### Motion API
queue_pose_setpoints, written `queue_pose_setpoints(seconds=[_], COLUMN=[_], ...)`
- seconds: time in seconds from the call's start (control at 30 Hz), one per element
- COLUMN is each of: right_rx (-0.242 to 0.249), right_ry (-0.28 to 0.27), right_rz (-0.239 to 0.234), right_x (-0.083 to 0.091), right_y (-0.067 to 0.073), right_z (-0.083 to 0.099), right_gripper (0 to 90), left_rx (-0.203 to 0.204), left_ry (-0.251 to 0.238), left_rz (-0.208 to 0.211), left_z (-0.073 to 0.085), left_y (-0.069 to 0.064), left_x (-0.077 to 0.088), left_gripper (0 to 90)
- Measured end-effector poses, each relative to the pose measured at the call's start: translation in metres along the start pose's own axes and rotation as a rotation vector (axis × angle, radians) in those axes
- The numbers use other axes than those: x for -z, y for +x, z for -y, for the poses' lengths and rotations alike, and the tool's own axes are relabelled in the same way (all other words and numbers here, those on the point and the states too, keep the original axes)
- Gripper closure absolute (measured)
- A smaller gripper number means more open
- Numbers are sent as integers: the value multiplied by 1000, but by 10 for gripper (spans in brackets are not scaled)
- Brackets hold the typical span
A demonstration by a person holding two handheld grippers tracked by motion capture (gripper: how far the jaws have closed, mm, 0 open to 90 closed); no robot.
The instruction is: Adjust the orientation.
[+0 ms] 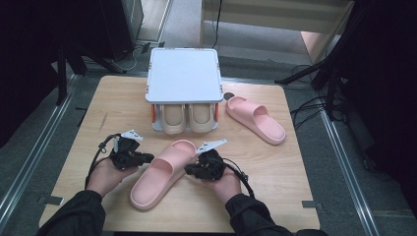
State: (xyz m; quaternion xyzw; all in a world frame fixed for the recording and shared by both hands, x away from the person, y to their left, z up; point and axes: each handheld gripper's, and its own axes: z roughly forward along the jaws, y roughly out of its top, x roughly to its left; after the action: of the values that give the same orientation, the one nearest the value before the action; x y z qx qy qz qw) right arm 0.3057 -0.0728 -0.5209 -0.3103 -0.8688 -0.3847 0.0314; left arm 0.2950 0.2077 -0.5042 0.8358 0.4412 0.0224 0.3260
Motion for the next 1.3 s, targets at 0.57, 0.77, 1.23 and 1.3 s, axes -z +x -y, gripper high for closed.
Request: queue_pose_setpoints(seconds=[0.57,0.77,1.23,1.3], right_rx=[27,27,34,32], right_ry=[34,-15,-93,-87], right_rz=[39,35,72,75], right_x=[4,25,86,90], right_y=[-21,-32,-61,-67], right_z=[-18,-21,-20,-18], right_gripper=[795,733,681,693], left_rx=[30,67,25,31], left_ry=[-54,-42,-65,-81], left_rz=[18,75,98,98], left_z=[5,4,2,2], left_y=[-10,-7,-14,-12], left_x=[3,16,24,26], left_gripper=[796,616,406,401])
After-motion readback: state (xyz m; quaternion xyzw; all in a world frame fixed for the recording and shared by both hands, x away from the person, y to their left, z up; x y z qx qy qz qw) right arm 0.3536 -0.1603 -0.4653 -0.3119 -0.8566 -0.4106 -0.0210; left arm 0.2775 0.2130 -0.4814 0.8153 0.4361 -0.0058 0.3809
